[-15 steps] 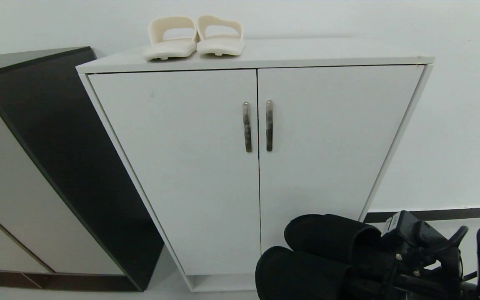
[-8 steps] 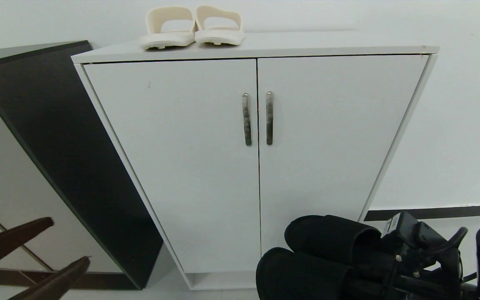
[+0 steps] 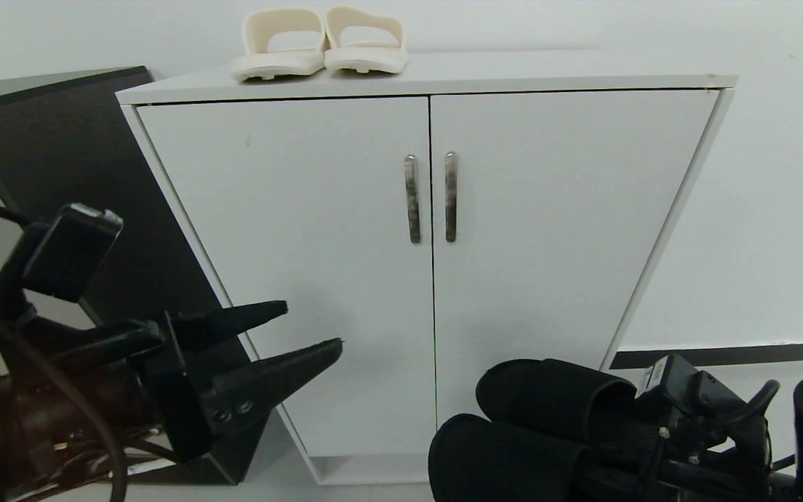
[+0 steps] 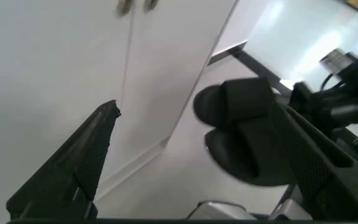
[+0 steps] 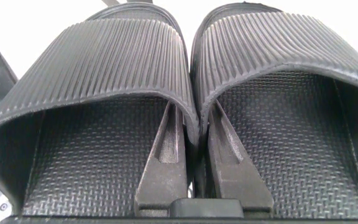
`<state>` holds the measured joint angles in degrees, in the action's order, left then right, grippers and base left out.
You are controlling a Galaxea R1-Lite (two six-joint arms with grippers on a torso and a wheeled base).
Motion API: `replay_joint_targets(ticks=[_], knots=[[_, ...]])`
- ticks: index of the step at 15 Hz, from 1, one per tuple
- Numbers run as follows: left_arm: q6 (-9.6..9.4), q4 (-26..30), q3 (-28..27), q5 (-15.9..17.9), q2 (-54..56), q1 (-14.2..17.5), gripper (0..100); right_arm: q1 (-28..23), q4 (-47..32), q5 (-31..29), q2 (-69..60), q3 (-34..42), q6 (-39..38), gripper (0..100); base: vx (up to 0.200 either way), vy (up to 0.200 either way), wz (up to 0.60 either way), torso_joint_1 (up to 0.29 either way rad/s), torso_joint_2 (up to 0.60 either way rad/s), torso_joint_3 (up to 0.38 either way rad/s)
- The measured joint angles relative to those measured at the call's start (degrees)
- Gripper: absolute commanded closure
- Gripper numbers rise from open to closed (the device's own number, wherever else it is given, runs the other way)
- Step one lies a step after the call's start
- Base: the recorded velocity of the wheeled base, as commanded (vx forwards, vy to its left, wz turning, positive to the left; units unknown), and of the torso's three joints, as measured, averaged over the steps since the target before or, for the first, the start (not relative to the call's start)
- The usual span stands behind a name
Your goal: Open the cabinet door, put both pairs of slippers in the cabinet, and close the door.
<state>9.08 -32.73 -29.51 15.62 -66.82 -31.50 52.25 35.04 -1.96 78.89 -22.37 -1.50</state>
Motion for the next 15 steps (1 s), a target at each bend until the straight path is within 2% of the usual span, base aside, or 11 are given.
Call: replay_joint_targets(ticks=[5, 6, 8, 10, 13, 15], knots=[[1.18, -0.27, -11.08, -0.21, -9.14, -4.41, 0, 0.00, 0.00, 0.44, -0.17, 0.00, -0.06, 100, 0.000, 0.000, 0.00, 0.000, 0.00, 0.000], [1.69, -0.16, -13.07, 0.96, -10.41, -5.07, 0, 0.01, -0.01, 1.18, -0.17, 0.07, -0.06, 100, 0.000, 0.000, 0.00, 0.000, 0.00, 0.000], [2.11, -0.22, -15.99, 5.84, -12.34, -6.60, 0, 0.01, -0.01, 3.30, -0.24, 0.11, 0.11, 100, 0.000, 0.000, 0.00, 0.000, 0.00, 0.000], [2.52, 0.00, -18.22, 6.96, -13.47, -8.02, 0, 0.15, 0.00, 3.33, -0.33, 0.00, 0.30, 100, 0.000, 0.000, 0.00, 0.000, 0.00, 0.000], [4.24, -0.30, -21.42, 10.72, -16.25, -8.11, 0, 0.23, -0.06, 3.41, -0.28, 0.00, 0.28, 100, 0.000, 0.000, 0.00, 0.000, 0.00, 0.000], [4.49, -0.62, -22.83, 13.75, -18.08, -7.97, 0, 0.21, -0.09, 3.51, -0.26, 0.05, 0.33, 100, 0.000, 0.000, 0.00, 0.000, 0.00, 0.000]])
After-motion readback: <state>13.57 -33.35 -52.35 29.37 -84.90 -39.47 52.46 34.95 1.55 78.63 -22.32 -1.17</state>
